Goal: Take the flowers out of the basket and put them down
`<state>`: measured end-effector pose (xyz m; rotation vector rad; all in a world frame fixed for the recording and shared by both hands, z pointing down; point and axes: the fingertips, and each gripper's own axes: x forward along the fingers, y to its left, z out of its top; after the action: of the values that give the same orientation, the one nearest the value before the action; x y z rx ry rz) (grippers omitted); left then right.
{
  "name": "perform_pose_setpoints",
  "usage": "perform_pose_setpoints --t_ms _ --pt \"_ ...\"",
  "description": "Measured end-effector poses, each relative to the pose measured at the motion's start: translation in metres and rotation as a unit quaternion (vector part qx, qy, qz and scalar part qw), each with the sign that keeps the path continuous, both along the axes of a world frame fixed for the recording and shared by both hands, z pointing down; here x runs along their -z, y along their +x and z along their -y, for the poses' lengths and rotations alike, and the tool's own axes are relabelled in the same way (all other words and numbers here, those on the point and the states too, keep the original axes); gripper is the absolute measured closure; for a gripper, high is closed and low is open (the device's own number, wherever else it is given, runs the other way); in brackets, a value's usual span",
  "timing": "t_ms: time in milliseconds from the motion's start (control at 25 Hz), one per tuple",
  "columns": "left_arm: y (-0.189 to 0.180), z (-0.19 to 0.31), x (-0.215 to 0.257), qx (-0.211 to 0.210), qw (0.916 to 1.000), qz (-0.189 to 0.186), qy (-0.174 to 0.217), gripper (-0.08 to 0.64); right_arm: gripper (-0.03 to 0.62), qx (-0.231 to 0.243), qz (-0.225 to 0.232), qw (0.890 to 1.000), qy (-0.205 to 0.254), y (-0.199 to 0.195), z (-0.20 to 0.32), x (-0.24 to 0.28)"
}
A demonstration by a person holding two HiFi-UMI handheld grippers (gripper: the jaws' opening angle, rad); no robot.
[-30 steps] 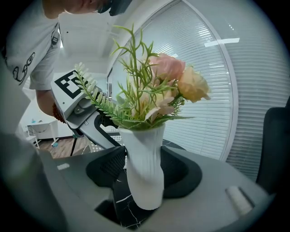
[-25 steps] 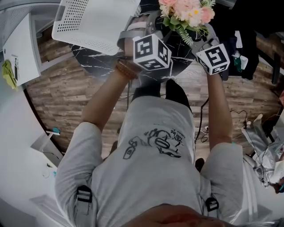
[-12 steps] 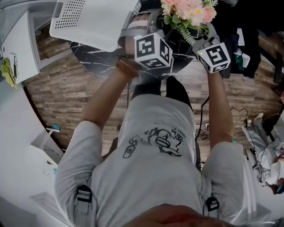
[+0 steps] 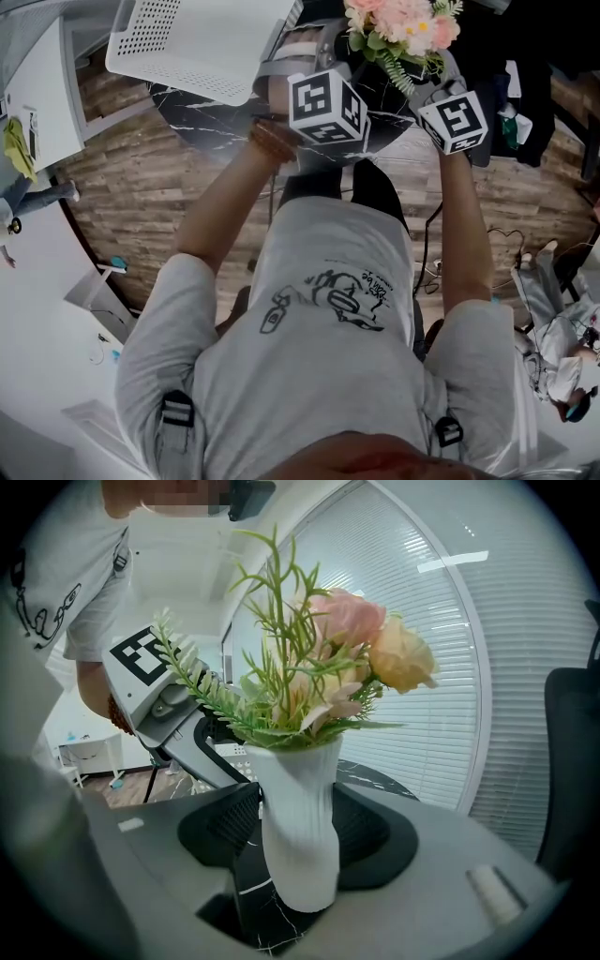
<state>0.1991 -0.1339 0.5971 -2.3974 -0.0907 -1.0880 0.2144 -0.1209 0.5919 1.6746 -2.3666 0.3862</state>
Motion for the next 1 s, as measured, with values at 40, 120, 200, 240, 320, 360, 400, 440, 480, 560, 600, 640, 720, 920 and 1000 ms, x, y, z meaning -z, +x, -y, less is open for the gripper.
perform_pose_setpoints --t_ms 40,120,200,240,320,360,400,440,480,560,600,640,720,920,1000 --pt "-0.001 0.0 -0.001 0.0 1.0 0.0 0.0 0.331 0.341 0.0 0.001 1.0 0.0 0.0 0.0 -0.001" --pt "-0.001 0.0 -0.002 0.0 1.0 -0.001 0.0 0.331 0.341 -0.001 0.004 1.0 0.001 -0.001 0.0 -0.003" --pt "-0.001 0.001 -0.003 0.001 1.0 -0.003 0.0 0.331 0.341 -0.001 0.005 1.0 0.003 -0.001 0.001 -0.004" --pt "-0.001 0.001 -0.004 0.001 1.0 -0.003 0.001 0.331 0.341 -0.001 0.005 1.0 0.004 -0.001 0.001 -0.004" --pt "-0.001 0.0 -0.005 0.0 1.0 -0.004 0.001 0.333 0.341 -0.002 0.007 1.0 0.006 0.0 0.0 -0.005" --pt "-0.001 0.0 -0.005 0.0 1.0 -0.004 0.001 0.334 0.341 -0.003 0.008 1.0 0.007 0.0 -0.001 -0.005" --pt "-0.001 -0.001 -0.005 -0.001 1.0 -0.004 0.001 0.334 0.341 -0.003 0.008 1.0 0.008 0.0 -0.002 -0.006" --pt "0.0 -0.002 -0.005 0.0 1.0 -0.004 0.001 0.336 0.341 -0.003 0.008 1.0 0.009 0.001 -0.002 -0.005" --pt "0.0 -0.003 -0.004 0.001 1.0 -0.005 0.001 0.337 0.341 -0.003 0.008 1.0 0.01 0.001 -0.003 -0.005" --pt "0.0 -0.003 -0.005 0.003 1.0 -0.005 -0.001 0.339 0.337 -0.001 0.007 1.0 0.009 0.002 -0.003 -0.005" --pt "0.0 -0.004 -0.004 0.005 1.0 -0.005 -0.003 0.334 0.336 0.0 0.007 1.0 0.008 0.001 -0.003 -0.004" --pt "0.0 -0.004 -0.004 0.007 0.9999 -0.006 -0.004 0.331 0.335 0.0 0.008 1.0 0.008 0.001 -0.003 -0.004" --pt "-0.001 -0.004 -0.001 0.013 0.9999 -0.008 -0.008 0.331 0.331 -0.004 0.007 1.0 0.008 0.001 -0.004 -0.001" --pt "-0.014 -0.006 0.016 0.039 0.9989 -0.021 -0.017 0.331 0.331 -0.014 -0.009 1.0 -0.011 0.002 -0.012 0.008" --pt "-0.022 -0.008 0.026 0.053 0.998 -0.029 -0.018 0.331 0.337 -0.022 -0.012 1.0 -0.016 0.005 -0.018 0.015"
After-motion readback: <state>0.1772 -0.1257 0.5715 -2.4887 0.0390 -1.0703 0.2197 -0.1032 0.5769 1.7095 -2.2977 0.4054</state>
